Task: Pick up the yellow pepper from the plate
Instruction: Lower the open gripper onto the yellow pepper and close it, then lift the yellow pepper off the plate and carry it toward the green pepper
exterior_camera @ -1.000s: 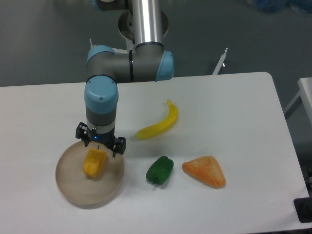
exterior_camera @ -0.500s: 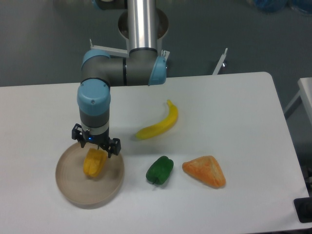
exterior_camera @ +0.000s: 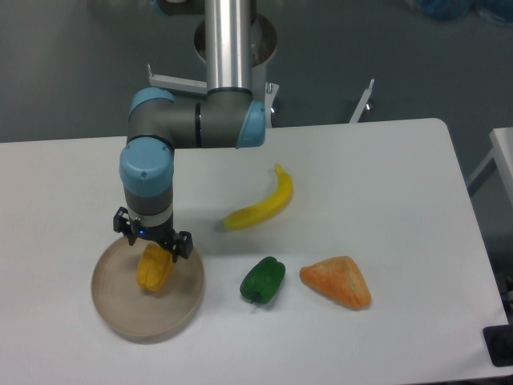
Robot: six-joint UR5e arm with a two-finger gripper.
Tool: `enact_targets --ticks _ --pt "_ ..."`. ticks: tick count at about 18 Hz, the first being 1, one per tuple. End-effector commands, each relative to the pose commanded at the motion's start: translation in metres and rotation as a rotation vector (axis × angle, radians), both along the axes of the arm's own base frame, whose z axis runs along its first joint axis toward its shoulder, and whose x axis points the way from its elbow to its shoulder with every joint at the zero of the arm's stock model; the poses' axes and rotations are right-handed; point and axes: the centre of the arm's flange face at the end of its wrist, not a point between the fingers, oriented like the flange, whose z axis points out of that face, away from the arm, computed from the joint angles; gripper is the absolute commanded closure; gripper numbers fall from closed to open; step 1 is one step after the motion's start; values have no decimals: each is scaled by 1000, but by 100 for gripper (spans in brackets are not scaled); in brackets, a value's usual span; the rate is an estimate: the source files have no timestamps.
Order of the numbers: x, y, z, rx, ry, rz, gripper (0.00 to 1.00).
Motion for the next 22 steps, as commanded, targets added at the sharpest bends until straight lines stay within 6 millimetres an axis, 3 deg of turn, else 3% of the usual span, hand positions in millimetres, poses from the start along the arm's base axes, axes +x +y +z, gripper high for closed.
enact_targets --ticks 4,7,10,17,22 --pt "0 1 -3 -5 11 -1 3" --pt "0 1 -2 -3 12 -2 26" --pt "0 1 -1 0 13 -4 38" --pt "-2 2 2 5 15 -8 44" --pt "-8 3 19 33 24 -10 46"
